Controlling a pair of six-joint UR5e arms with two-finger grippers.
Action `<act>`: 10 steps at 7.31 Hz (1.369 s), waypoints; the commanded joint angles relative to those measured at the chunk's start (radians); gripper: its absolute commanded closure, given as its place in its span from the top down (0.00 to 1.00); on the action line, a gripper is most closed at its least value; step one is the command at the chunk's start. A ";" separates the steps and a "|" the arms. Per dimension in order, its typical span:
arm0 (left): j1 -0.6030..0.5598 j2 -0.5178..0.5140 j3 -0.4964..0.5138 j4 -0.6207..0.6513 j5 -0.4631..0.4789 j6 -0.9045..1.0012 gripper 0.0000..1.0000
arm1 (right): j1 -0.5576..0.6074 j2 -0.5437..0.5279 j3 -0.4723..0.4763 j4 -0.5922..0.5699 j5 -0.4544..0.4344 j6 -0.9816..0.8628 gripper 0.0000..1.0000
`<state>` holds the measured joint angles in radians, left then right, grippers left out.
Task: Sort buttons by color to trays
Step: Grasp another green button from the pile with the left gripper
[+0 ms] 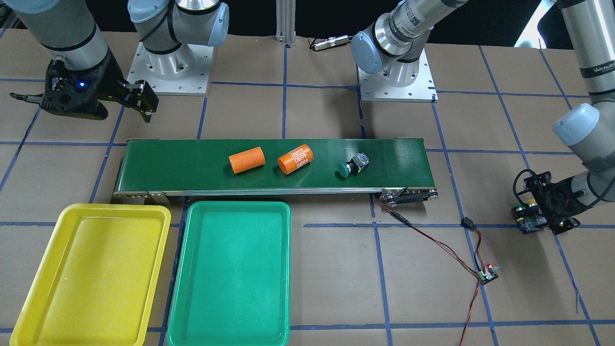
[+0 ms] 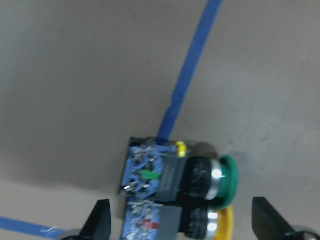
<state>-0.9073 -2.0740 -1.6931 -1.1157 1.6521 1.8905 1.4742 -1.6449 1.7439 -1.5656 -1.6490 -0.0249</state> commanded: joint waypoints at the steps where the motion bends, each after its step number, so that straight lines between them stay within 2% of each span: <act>1: 0.002 -0.023 0.003 0.004 -0.006 0.008 1.00 | 0.000 0.000 0.002 0.001 0.000 0.000 1.00; 10: -0.013 0.002 0.003 0.037 -0.006 0.117 1.00 | 0.000 -0.003 0.014 -0.008 -0.002 0.003 1.00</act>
<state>-0.9191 -2.0670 -1.6869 -1.1000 1.6460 1.9960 1.4741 -1.6469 1.7580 -1.5749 -1.6504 -0.0216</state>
